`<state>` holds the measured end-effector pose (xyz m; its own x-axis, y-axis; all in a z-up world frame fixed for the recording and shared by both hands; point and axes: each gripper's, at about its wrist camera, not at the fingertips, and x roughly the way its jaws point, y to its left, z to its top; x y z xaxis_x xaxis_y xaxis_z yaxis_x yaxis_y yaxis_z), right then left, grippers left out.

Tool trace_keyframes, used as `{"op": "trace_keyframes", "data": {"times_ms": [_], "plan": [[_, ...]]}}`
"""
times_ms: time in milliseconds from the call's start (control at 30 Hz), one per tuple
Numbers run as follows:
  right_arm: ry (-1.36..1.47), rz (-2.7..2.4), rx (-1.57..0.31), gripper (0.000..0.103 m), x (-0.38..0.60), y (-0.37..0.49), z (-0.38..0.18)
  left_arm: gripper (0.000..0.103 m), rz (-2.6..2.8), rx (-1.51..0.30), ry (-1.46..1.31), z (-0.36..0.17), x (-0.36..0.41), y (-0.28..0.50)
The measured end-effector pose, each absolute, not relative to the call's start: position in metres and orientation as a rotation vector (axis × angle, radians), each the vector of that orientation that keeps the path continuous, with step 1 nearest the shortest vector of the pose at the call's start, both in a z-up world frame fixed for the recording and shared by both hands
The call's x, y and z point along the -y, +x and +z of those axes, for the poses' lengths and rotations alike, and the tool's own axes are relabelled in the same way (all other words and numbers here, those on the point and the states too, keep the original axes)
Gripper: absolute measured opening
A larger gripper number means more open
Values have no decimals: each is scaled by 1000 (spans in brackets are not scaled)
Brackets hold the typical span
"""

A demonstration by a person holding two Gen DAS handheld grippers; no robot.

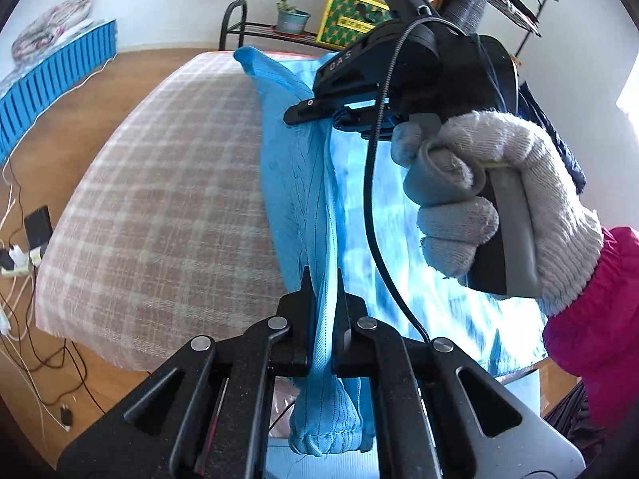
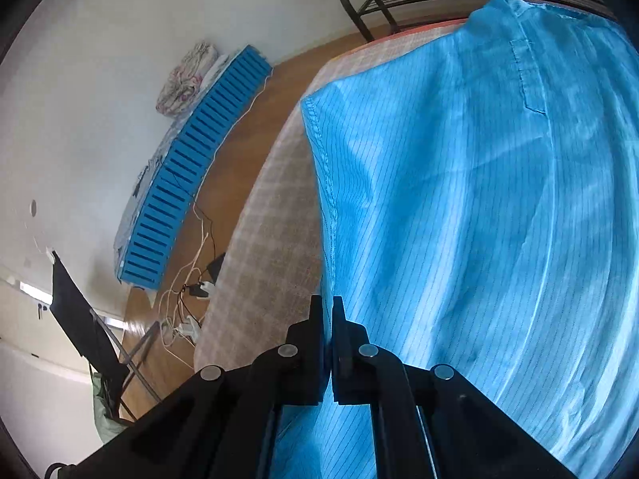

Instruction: Fold large clothes

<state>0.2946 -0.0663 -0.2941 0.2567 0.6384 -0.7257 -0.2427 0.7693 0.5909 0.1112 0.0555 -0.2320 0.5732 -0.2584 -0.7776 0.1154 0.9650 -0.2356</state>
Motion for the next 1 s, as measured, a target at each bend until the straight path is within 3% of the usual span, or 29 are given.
{"op": "trace_keyframes", "data": {"times_ms": [300, 500, 700, 800, 1000], "plan": [[711, 467, -1119, 0, 187, 263, -331, 2, -350, -970, 47, -245, 37, 108], [768, 385, -1175, 0, 215, 258, -355, 2, -398, -993, 139, -262, 69, 102], [657, 396, -1154, 0, 199, 268, -335, 4, -453, -1032, 45, -261, 58, 100], [600, 379, -1162, 0, 196, 270, -331, 13, -527, -1033, -68, -245, 41, 91], [529, 377, -1188, 1, 203, 267, -338, 16, -512, -942, -284, -214, -31, 86]]}}
